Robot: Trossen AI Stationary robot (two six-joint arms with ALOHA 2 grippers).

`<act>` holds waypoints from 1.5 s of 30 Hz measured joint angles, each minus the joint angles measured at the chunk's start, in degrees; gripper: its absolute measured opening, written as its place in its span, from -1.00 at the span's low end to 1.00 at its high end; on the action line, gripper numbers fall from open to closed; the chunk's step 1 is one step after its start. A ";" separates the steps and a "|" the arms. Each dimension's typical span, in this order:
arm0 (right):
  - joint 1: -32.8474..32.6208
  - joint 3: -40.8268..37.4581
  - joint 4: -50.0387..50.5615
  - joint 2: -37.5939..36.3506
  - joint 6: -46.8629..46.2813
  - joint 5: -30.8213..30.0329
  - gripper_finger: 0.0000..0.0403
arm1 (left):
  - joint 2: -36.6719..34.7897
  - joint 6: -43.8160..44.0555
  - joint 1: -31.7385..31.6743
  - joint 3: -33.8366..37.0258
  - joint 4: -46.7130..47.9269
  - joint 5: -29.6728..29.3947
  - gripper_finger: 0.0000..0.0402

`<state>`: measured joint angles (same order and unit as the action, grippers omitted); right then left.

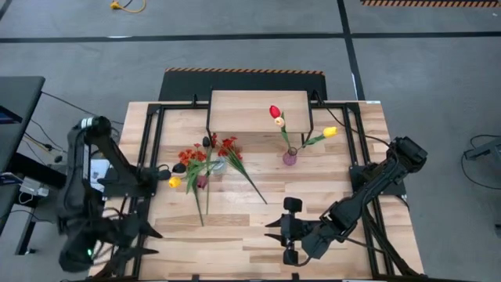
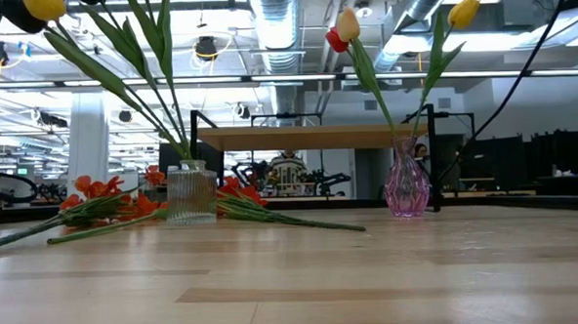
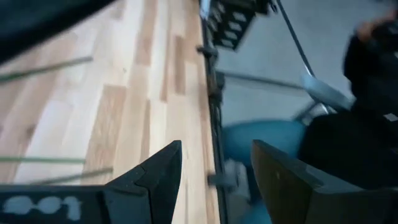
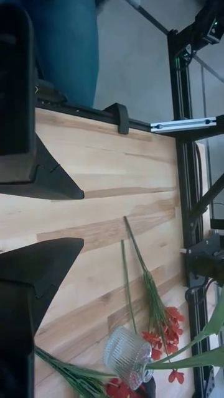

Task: Pick and place flowers into a vace then onto a shelf
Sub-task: Put the black flower into the purple vase

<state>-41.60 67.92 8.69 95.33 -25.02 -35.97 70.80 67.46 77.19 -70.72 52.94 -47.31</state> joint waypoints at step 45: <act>-15.37 0.02 2.97 0.00 -2.08 0.04 -0.49 | 41.17 19.78 -14.38 0.11 -20.47 -15.53 -0.09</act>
<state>-56.97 67.94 11.66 95.33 -27.09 -35.92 111.97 87.24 62.81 -70.61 32.47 -62.84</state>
